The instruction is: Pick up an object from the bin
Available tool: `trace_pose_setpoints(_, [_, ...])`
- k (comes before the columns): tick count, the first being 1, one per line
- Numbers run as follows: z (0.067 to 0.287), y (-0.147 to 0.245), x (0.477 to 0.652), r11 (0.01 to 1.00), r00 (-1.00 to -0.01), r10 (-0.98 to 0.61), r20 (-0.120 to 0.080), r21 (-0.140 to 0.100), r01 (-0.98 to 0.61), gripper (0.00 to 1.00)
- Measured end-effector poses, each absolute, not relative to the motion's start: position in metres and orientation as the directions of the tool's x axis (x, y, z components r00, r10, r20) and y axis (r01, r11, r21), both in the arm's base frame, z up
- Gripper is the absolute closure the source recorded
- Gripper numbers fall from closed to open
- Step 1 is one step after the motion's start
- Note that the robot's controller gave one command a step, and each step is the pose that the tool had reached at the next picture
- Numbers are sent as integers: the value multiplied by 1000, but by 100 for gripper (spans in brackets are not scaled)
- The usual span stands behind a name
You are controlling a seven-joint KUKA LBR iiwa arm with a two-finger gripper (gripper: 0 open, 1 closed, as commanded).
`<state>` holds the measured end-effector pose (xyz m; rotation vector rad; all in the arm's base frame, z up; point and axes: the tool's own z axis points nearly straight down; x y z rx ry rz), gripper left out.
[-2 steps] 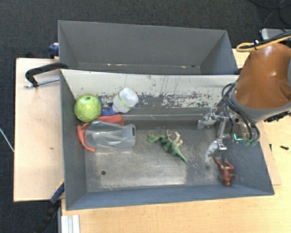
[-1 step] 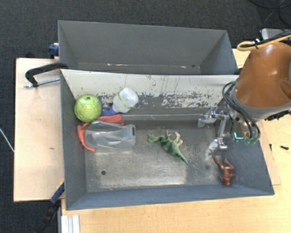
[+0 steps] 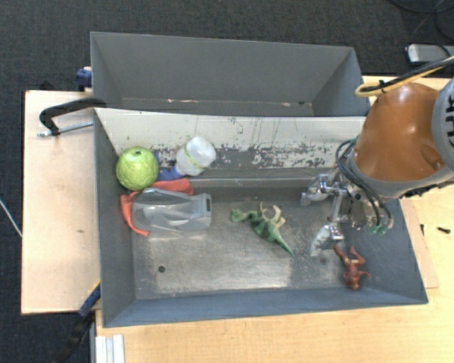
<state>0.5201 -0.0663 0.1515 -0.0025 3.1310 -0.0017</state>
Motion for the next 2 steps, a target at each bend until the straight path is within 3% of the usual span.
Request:
trace_pose_setpoints(1, [73,-59,509,1000,-1000,-1,0,0,-1,100])
trace_pose_setpoints(2, [73,-59,509,1000,-1000,-1,0,0,-1,100])
